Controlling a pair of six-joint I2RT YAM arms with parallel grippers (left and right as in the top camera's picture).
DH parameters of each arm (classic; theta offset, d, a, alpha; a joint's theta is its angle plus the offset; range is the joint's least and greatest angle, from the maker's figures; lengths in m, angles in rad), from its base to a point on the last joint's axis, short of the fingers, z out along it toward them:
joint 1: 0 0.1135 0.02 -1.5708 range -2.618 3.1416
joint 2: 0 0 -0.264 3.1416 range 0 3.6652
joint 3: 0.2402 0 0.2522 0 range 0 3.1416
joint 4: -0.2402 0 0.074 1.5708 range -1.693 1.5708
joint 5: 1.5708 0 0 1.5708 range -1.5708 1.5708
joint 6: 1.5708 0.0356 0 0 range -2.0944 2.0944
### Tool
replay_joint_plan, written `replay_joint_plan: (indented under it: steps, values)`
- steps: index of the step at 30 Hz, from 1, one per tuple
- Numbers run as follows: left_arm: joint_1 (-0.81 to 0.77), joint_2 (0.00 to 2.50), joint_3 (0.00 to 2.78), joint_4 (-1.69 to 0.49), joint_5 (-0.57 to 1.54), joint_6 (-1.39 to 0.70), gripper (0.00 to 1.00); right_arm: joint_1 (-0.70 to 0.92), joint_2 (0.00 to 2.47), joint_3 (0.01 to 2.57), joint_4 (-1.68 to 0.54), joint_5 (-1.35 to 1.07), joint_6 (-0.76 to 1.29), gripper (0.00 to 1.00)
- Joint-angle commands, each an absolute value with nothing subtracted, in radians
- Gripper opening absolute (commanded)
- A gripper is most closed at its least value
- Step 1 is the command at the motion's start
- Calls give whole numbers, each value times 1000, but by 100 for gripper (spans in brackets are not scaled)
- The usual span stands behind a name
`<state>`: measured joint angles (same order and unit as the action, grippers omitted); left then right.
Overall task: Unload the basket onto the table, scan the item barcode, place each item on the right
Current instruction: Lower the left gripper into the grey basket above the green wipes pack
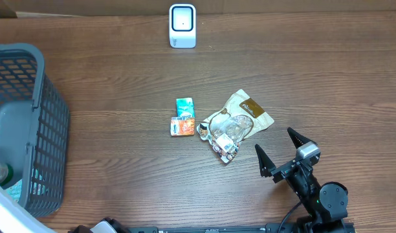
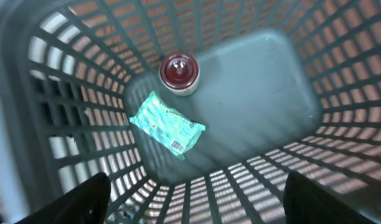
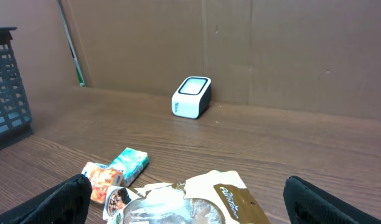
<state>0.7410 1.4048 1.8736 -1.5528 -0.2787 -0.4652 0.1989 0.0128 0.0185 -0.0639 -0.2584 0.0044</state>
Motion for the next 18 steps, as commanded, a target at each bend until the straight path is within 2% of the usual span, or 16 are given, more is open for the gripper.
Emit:
replay_joint_plan:
  steps: [1,4,7,10,12,14,18]
  values:
    - [755,1408,1751,-1497,-245,-467,73,203,3,8,-59,-256,8,100]
    - [755,1420,1636,-1440,-256,-460,72,203,3,8,-59,-256,8,100]
    - [757,1430,1519,-1378,-284,-461,64,203,3,8,-59,-256,8,100]
    - [773,1433,1396,-1297,-299,-469,62,203,3,8,-59,-256,8,100]
    - [789,1434,1321,-1233,-304,-468,63,203,3,8,-59,-256,8,100]
    - [800,1435,1261,-1176,-320,-466,69,203,3,8,-59,-256,7,100]
    - [805,1439,1114,-1006,-371,-397,75,203,3,8,-59,-256,8,100]
